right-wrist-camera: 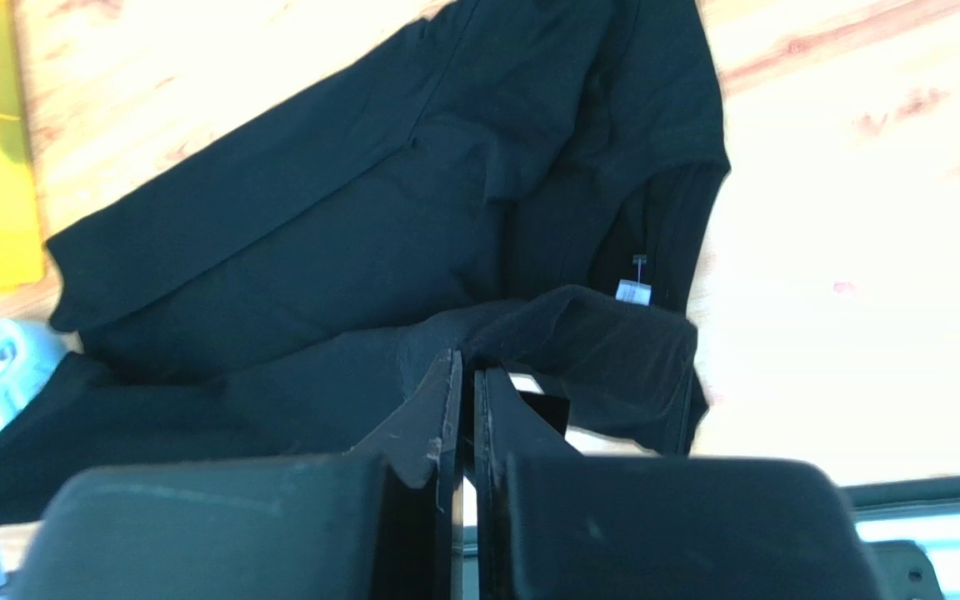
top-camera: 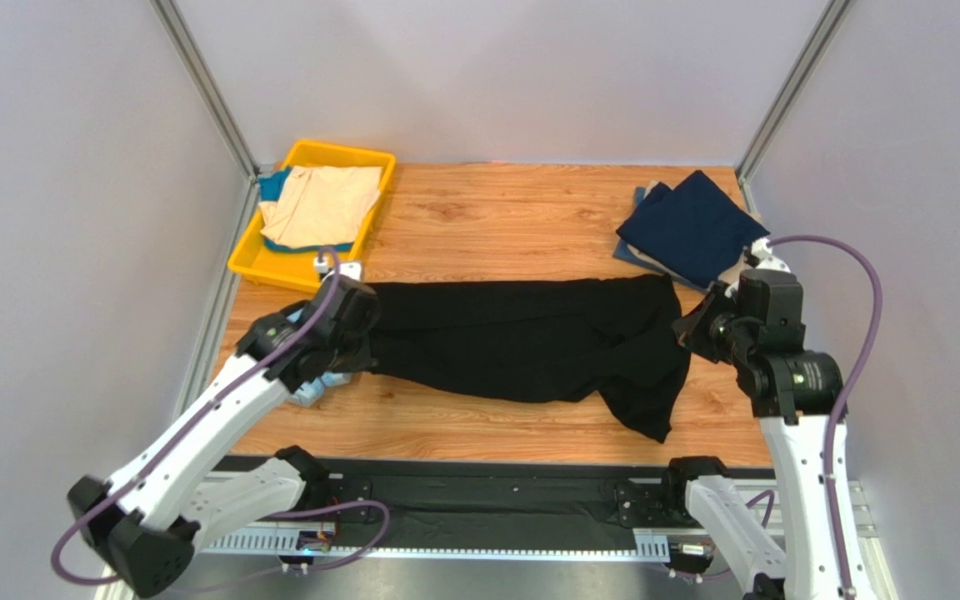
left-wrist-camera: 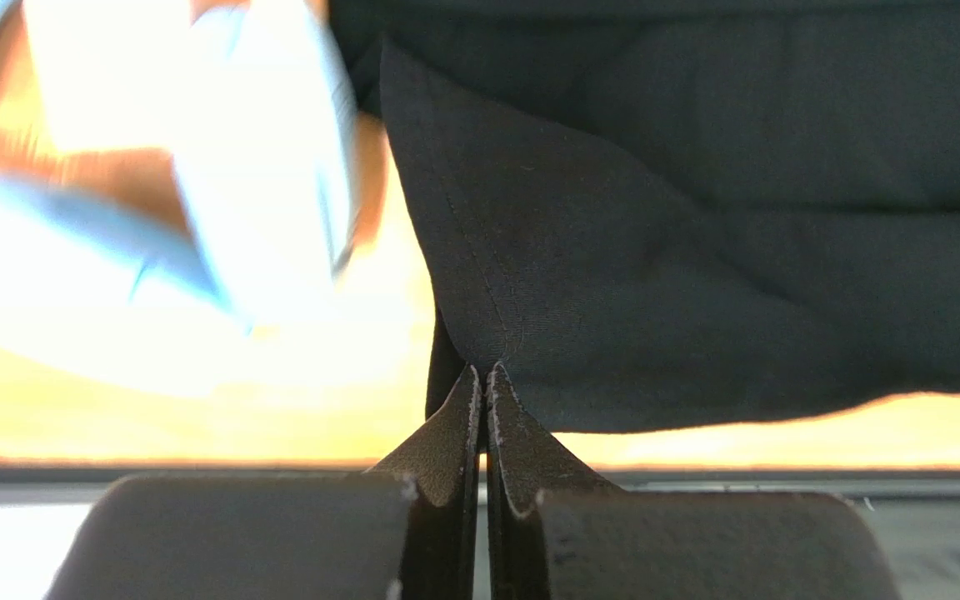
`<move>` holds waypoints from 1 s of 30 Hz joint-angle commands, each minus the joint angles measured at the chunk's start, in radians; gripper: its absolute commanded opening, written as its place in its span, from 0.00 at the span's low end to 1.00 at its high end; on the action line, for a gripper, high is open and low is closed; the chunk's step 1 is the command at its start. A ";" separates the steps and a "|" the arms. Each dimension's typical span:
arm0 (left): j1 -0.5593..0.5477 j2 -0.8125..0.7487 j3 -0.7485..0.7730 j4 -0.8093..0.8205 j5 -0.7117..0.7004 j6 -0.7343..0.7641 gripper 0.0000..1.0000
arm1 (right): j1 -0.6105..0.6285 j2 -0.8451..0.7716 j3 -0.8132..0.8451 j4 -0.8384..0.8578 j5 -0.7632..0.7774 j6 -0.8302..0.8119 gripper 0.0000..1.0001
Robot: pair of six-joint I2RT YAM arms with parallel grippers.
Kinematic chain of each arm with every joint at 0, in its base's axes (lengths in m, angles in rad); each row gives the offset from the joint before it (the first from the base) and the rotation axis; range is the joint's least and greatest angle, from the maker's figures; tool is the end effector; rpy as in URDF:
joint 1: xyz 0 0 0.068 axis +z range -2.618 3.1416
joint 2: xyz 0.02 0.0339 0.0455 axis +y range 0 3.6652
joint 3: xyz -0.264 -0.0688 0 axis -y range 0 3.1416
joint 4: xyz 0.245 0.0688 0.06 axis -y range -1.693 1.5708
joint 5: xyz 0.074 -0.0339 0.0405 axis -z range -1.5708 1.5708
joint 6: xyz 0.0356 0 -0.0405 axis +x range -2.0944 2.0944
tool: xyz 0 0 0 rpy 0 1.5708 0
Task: Fold and stack the t-shirts
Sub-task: Fold the other side of the tshirt into a rectangle
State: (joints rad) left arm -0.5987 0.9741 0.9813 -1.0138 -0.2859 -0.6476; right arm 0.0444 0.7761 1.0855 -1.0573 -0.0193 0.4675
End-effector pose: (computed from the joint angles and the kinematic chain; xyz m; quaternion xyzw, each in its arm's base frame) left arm 0.1494 -0.0898 0.3022 -0.0629 0.9494 -0.0497 0.3036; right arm 0.1269 0.0063 0.3556 0.1887 0.8969 0.1098 0.3846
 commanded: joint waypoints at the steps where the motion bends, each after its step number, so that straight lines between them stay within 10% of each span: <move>1: 0.002 -0.148 0.026 -0.176 -0.009 -0.106 0.00 | -0.003 -0.078 0.034 -0.110 -0.027 0.026 0.00; 18: 0.000 -0.374 0.126 -0.427 -0.024 -0.202 0.00 | 0.006 -0.311 0.099 -0.279 -0.002 0.128 0.00; 30: 0.002 -0.342 0.186 -0.483 -0.117 -0.173 0.00 | 0.006 -0.196 0.237 -0.210 0.093 0.076 0.00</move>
State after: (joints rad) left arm -0.5995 0.5896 1.1385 -1.3460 -0.3557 -0.8341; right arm 0.0456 0.5003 1.2518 -1.3499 0.0200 0.5735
